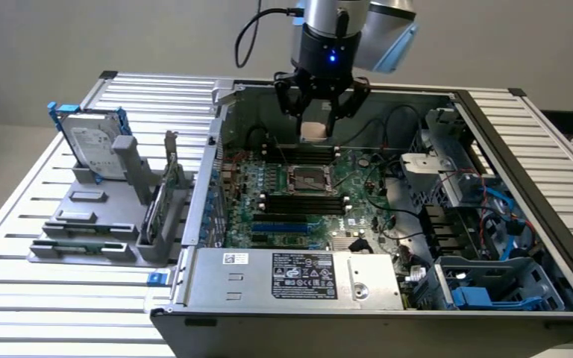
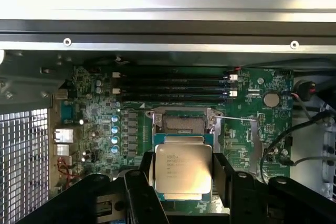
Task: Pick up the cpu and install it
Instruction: 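Pick up the cpu and move it towards the insertion slot, then place the cpu into insertion slot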
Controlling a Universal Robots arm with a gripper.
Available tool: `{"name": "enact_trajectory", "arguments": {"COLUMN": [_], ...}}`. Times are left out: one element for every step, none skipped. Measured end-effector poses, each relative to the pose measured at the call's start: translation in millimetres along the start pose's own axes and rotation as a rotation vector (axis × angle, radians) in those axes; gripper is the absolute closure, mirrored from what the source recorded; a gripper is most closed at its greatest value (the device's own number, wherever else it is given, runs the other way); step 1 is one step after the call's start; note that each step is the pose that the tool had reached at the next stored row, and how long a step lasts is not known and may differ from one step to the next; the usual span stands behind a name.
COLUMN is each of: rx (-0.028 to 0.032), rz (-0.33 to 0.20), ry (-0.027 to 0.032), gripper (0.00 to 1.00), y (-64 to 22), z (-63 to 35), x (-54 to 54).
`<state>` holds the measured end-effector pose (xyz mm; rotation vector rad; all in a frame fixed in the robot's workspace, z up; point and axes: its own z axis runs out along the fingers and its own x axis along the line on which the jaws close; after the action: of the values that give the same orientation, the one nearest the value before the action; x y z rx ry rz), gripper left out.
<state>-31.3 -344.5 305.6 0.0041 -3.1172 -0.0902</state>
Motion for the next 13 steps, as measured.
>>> {"name": "enact_trajectory", "arguments": {"rx": [0.0,0.0003,0.0002,0.0002,0.0001,0.0001,0.0001,0.0001,0.0001,0.0001,0.0001,0.0002,0.0001], "rz": [0.0,0.0,0.0,0.0,0.0,0.0,0.0,0.0,0.0,0.0,0.0,0.0,0.0], "ry": [0.0002,0.0014,0.0014,0.0015,0.0015,0.0014,0.0015,0.0015,0.0015,0.0015,0.0015,0.0015,0.0015], "gripper": [0.45,0.45,0.45,0.45,0.45,0.45,0.45,0.45,0.45,0.45,0.45,0.45,0.45], "y": [0.0,-0.1,-0.1,-0.1,-0.1,-0.1,-0.1,-0.1,-0.1,-0.1,-0.1,-0.1,-0.1], "z": [1.2,1.1,1.1,1.1,1.2,1.2,1.2,1.2,1.2,1.2,1.2,1.2,1.2], "x": [-0.4,-0.6,-0.6,-0.6,-0.5,-0.6,-0.6,-0.6,-0.6,-0.6,-0.6,-0.5,-0.5]}}
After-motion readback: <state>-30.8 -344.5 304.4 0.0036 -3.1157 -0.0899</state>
